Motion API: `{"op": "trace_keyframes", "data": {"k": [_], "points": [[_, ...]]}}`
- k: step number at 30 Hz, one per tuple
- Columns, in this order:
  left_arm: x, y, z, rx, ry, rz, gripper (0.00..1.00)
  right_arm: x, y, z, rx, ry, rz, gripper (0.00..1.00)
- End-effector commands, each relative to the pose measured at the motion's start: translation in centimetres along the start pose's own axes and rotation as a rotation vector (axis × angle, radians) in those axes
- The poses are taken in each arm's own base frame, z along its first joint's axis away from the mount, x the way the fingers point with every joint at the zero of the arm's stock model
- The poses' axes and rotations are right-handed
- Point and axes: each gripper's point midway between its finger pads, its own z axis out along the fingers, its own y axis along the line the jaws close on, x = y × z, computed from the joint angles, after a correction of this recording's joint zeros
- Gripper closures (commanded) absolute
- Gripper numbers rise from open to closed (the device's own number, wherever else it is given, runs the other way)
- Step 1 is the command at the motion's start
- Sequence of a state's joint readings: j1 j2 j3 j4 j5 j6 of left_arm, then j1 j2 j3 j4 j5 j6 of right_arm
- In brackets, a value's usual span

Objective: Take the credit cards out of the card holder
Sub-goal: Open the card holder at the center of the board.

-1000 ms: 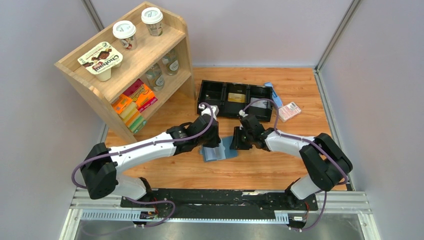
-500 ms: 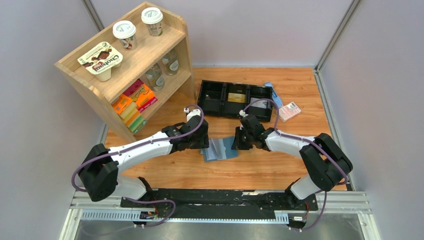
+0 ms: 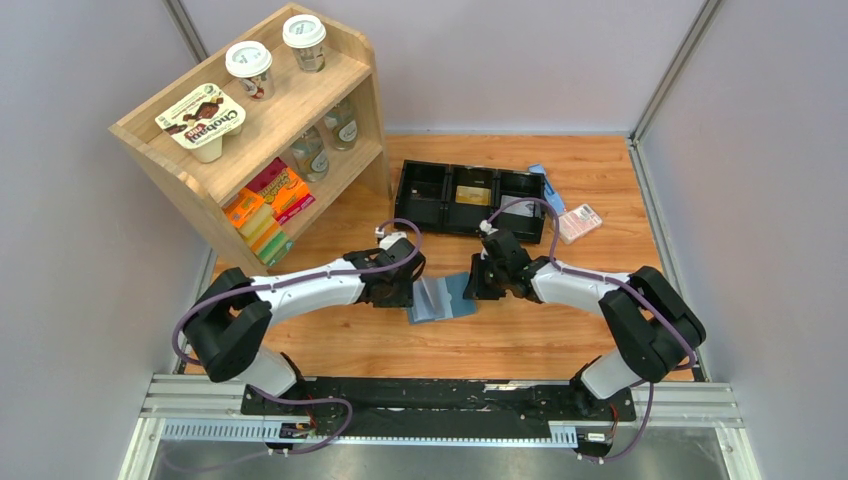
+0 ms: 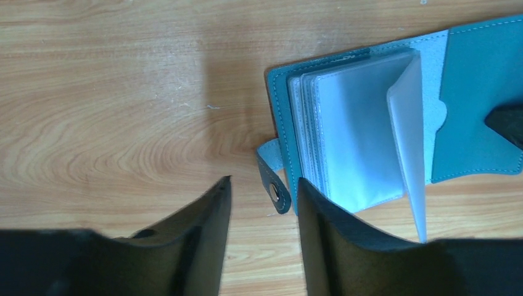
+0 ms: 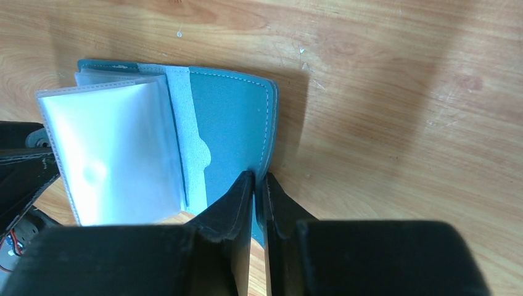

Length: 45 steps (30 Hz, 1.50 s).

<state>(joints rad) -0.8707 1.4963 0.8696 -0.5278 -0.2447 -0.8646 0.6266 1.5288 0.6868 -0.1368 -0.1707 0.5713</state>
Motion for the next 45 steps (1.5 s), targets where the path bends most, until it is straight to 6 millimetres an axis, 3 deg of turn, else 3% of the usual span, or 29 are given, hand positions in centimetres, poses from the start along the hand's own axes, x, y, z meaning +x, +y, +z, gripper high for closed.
{"op": "trace_keyframes", "data": {"k": [1, 2, 5, 6, 10, 14, 18, 22, 23, 25, 29, 34, 37, 42, 45], "points": [[-1.0, -1.4, 0.2, 0.026, -0.016, 0.008, 0.57, 2.4, -2.7, 0.4, 0.089, 0.062, 0.001, 0.87], [-1.0, -1.3, 0.2, 0.023, -0.015, 0.012, 0.61, 2.4, -2.7, 0.4, 0.09, 0.063, 0.003, 0.87], [-1.4, -1.4, -0.2, 0.032, -0.033, 0.013, 0.95, 2.6, -2.8, 0.5, 0.091, 0.064, 0.003, 0.87], [-1.8, -1.5, -0.7, 0.046, -0.048, 0.012, 1.0, 2.6, -2.8, 0.5, 0.089, 0.062, 0.005, 0.87], [-3.5, -3.7, -3.4, 0.182, -0.108, 0.023, 1.0, 2.8, -2.8, 0.8, 0.081, 0.074, 0.009, 0.86], [-4.6, -7.4, -6.4, 0.37, -0.138, 0.024, 1.0, 2.2, -2.6, 0.6, 0.088, 0.057, 0.005, 0.7], [-4.5, -10.1, -7.1, 0.446, -0.101, 0.05, 1.0, 1.3, -3.5, -0.3, 0.151, 0.012, -0.013, 0.56], [-3.8, -12.2, -6.4, 0.473, -0.056, 0.088, 1.0, 0.1, -3.7, -1.7, 0.18, -0.042, -0.02, 0.4], [-4.0, -12.9, -6.7, 0.486, -0.061, 0.1, 1.0, -0.5, -4.7, -2.3, 0.24, -0.076, -0.014, 0.36], [-4.2, -13.4, -6.6, 0.478, -0.059, 0.114, 1.0, -1.1, -5.5, -3.4, 0.296, -0.119, -0.015, 0.31], [-4.5, -13.7, -5.9, 0.446, -0.046, 0.12, 1.0, -2.4, -6.3, -6.1, 0.365, -0.206, -0.018, 0.29], [-4.6, -12.6, -5.2, 0.382, -0.059, 0.104, 1.0, -3.8, -6.5, -9.0, 0.408, -0.278, -0.037, 0.24], [-4.9, -12.9, -5.9, 0.405, -0.068, 0.111, 1.0, -4.1, -5.7, -9.6, 0.374, -0.282, -0.049, 0.23], [-7.3, -14.0, -9.0, 0.415, -0.112, 0.135, 1.0, -4.2, -3.9, -9.9, 0.267, -0.306, -0.051, 0.25], [-7.3, -14.8, -8.7, 0.422, -0.105, 0.161, 1.0, -4.2, -3.5, -10.0, 0.235, -0.325, -0.038, 0.26]]}}
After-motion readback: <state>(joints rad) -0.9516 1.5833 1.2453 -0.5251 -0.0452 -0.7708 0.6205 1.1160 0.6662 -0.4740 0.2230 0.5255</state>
